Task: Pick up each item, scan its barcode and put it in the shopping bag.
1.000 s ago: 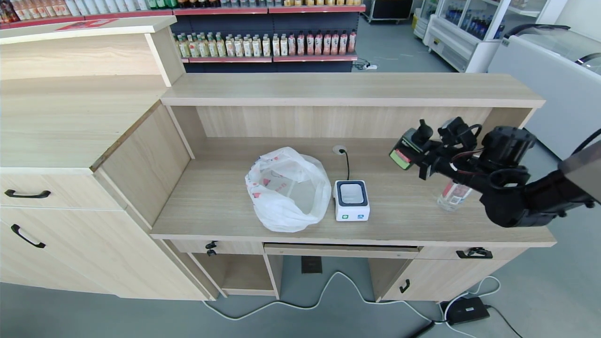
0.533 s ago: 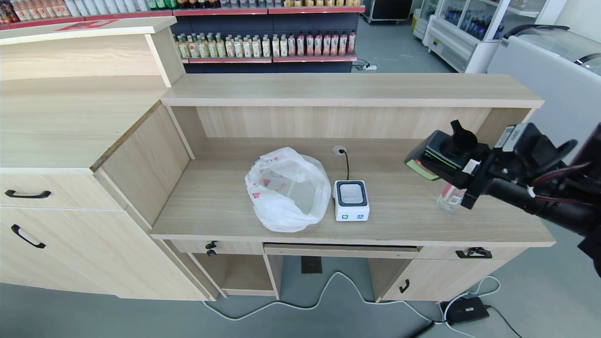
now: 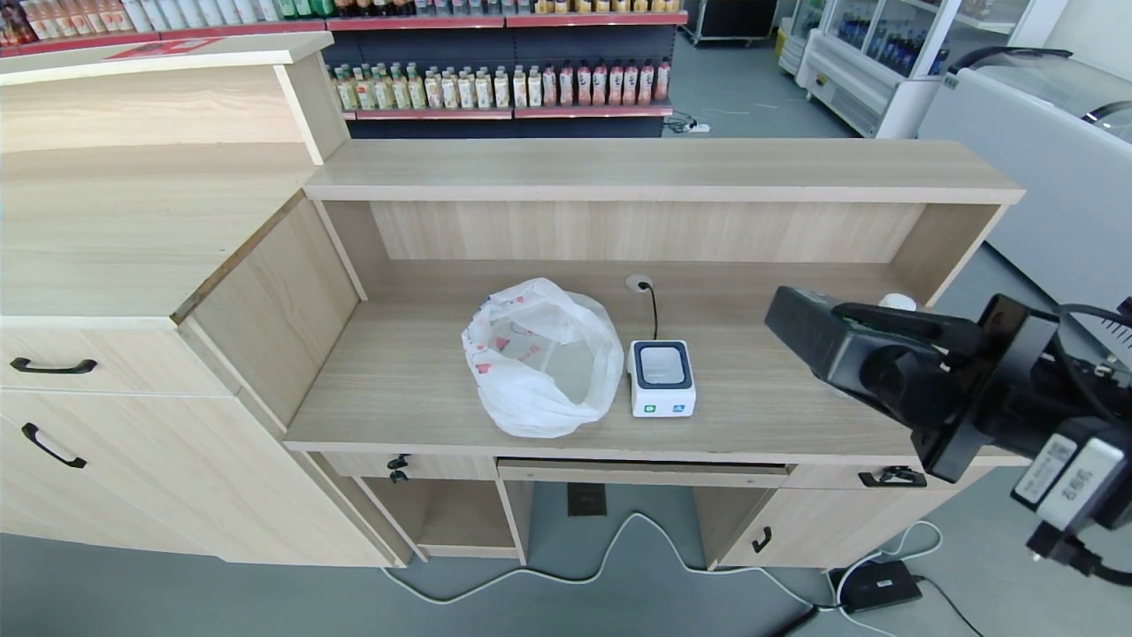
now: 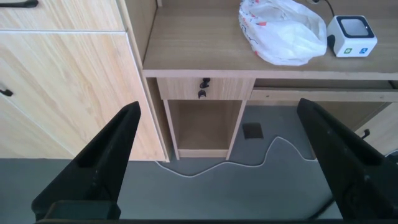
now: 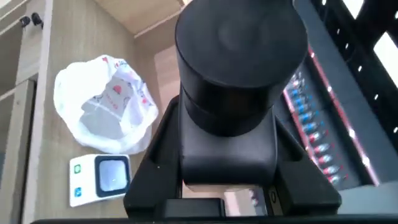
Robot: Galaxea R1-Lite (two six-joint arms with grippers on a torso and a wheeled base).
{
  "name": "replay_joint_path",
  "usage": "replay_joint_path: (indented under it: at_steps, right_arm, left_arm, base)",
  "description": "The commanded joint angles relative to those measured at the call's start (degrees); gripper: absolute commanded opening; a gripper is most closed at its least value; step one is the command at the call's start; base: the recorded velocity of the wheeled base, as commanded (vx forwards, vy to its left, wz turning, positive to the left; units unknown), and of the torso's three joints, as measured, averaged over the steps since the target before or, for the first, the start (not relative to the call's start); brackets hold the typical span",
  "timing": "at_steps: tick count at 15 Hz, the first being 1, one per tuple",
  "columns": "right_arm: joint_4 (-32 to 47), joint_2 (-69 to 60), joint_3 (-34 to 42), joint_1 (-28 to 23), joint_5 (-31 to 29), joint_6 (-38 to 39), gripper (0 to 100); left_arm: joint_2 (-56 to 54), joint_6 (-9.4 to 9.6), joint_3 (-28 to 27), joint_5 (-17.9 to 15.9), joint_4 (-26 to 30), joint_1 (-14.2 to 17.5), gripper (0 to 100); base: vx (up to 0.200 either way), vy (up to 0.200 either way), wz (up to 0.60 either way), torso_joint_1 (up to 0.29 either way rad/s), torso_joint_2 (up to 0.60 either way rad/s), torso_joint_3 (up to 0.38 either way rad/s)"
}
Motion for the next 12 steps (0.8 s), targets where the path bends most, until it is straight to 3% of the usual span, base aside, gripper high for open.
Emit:
replay_joint_path:
  at_steps: [1,3,4,5,7,12]
  right_arm:
    - [2.9,-0.6,-2.3,-0.5,3.6,-5.2,0]
    - [4.2,-0.8,-6.8,-0.9,6.1,-15.3,0]
    - [4.2,-0.8,-6.8,-0.9,6.1,-15.3,0]
    - [1.3,-1.7,-10.4,-0.9,8.9,-25.1,0]
    - [-2.2,-3.5,-8.7,1.7,9.8,-34.4,0]
    - [-2.3,-4.5,-4.6,8.5,9.4,-45.1,0]
  left_arm:
    - [0.0,-0.01,0.0,0.0,0.0,0.0,100]
    - [0.0,-0.01,0.0,0.0,0.0,0.0,100]
    - [0.0,-0.01,0.0,0.0,0.0,0.0,100]
    - [0.0,-0.01,0.0,0.0,0.0,-0.1,100]
    - [0.0,-0.01,0.0,0.0,0.0,-0.1,100]
    - [0.0,-0.01,0.0,0.0,0.0,-0.1,100]
  base:
    - [0.000,0.000,0.00,0.000,0.00,0.000]
    - [0.000,0.000,0.00,0.000,0.00,0.000]
    - [0.000,0.000,0.00,0.000,0.00,0.000]
    - [0.000,0.000,0.00,0.000,0.00,0.000]
    - [0.000,0.000,0.00,0.000,0.00,0.000]
    - [0.000,0.000,0.00,0.000,0.00,0.000]
